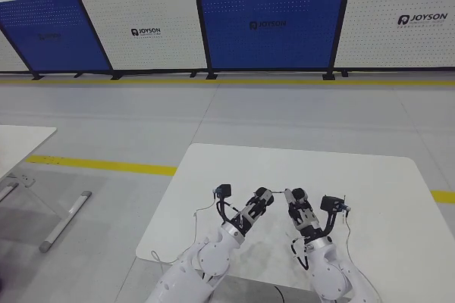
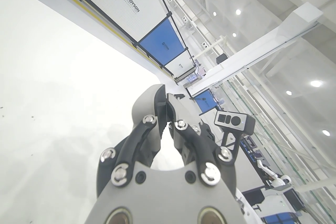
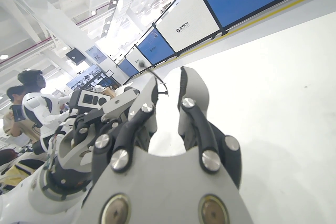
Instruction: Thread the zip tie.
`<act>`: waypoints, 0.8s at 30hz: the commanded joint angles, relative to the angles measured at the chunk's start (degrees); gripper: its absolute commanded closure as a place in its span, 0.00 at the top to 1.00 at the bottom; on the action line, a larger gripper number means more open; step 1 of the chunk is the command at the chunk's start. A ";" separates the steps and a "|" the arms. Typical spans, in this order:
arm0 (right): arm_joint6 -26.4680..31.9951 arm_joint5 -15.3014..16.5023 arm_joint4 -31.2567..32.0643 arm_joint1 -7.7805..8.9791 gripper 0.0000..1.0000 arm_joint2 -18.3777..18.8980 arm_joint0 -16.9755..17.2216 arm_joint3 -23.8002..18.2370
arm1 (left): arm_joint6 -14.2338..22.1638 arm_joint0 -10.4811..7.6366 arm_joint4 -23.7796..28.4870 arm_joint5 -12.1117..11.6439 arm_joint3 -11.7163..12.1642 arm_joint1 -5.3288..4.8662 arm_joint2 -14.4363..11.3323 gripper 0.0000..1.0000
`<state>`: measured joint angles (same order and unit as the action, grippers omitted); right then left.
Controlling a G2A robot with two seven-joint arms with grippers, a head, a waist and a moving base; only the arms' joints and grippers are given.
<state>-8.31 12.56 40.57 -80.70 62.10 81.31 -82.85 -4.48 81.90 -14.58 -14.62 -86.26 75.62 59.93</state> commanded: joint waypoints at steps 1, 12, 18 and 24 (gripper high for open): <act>0.04 0.20 -0.07 0.01 0.61 0.09 0.09 -0.06 | -0.18 0.03 0.00 0.15 -0.03 0.02 -0.03 0.00; -1.14 0.72 -0.22 0.53 1.00 2.88 2.40 -1.04 | -1.50 0.59 1.95 0.06 -1.38 0.19 0.08 0.00; -0.32 -0.62 -0.76 0.91 1.00 5.02 3.82 -1.69 | -1.31 1.15 3.62 -0.59 -1.93 0.17 0.53 0.00; -0.32 -0.62 -0.76 0.91 1.00 5.02 3.82 -1.69 | -1.31 1.15 3.62 -0.59 -1.93 0.17 0.53 0.00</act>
<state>-8.63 11.93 39.80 -79.80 67.12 85.13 -84.54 -5.79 83.05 -10.95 -15.22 -88.18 75.78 60.46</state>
